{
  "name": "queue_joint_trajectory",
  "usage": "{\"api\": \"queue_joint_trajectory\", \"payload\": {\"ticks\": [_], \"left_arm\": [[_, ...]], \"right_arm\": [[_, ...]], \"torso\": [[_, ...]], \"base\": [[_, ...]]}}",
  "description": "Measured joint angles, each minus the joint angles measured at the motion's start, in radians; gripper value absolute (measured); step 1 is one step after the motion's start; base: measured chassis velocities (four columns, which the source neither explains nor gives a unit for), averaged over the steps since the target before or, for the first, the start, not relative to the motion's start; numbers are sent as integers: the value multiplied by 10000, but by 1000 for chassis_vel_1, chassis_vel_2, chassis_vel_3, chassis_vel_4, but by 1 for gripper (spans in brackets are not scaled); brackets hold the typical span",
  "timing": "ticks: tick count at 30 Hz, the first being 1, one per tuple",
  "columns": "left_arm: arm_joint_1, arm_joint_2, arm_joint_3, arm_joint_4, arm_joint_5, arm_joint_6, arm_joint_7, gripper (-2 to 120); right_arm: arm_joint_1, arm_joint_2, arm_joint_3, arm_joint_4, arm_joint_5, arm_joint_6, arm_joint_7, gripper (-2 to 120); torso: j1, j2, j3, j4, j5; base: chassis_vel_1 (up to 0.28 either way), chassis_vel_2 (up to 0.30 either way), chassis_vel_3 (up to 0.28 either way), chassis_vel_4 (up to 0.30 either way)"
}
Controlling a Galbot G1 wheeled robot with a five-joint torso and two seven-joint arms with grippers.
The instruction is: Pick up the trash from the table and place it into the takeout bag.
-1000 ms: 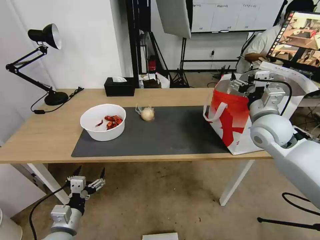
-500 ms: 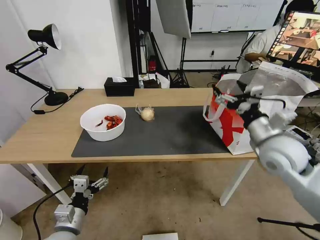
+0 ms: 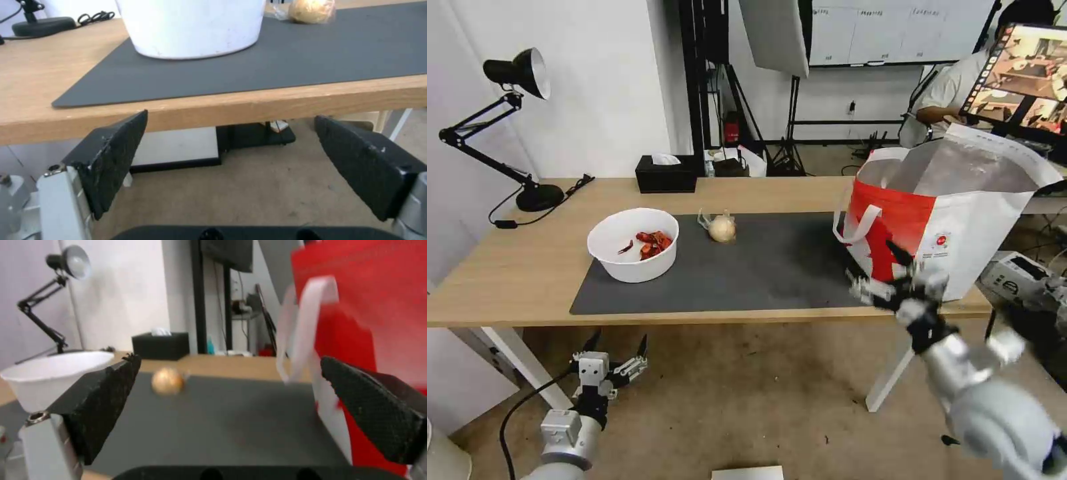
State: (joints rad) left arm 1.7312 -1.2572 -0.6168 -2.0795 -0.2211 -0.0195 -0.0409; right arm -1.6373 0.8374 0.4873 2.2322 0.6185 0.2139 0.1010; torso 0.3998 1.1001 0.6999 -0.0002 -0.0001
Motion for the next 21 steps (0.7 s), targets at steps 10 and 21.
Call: {"api": "queue_joint_trajectory", "payload": {"ticks": [10,21], "left_arm": [[127,-215,129,112,113,-105,20,100],[360,-268,29,104,173,-288,34,100]], "right_arm": [[-1109,1622,-253,-1442,-1539,1357,-647,100],[-1063,2487,-1028,-2426,-2474,1983,-838,100]], "torso": [[0,0,1,1,0],[2,-1,1,2,1]], "base": [[0,0,0,0],[0,0,0,0]]}}
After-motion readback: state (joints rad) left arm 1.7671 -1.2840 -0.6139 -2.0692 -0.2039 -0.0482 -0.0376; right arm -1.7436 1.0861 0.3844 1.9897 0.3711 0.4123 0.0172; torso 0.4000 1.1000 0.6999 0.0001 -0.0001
